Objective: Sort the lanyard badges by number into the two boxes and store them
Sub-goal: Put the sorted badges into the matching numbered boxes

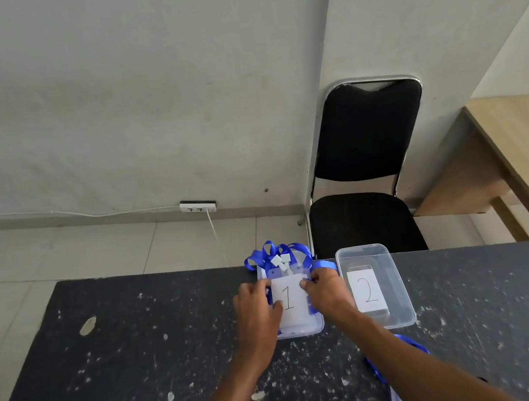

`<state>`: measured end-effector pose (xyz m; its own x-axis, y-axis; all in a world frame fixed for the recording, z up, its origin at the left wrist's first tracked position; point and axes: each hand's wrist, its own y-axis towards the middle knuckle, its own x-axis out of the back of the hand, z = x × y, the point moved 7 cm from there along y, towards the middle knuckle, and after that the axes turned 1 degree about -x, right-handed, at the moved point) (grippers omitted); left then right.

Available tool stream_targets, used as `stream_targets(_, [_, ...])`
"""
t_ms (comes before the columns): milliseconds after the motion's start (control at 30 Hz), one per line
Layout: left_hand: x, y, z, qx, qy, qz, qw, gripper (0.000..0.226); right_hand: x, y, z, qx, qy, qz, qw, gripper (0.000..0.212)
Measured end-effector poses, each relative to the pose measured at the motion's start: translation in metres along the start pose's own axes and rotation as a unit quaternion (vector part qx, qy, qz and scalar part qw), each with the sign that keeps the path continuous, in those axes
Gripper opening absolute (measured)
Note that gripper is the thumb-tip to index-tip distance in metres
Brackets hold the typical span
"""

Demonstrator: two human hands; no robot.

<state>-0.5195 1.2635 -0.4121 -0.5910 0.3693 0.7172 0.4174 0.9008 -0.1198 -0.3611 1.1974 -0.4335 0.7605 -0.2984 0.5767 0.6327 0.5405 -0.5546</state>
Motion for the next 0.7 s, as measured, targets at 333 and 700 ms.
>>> stream_targets(333, [-0.021,-0.01,0.016,0.026,0.043,0.071,0.996,0.051,-0.016,-0.017,0.019,0.069,-0.162,-0.05,0.983,0.04])
stream_targets(700, [-0.024,-0.008,0.01,-0.044,0.132,0.093,0.986,0.045,-0.033,-0.046,0.009,0.142,-0.364,-0.003,0.921,0.042])
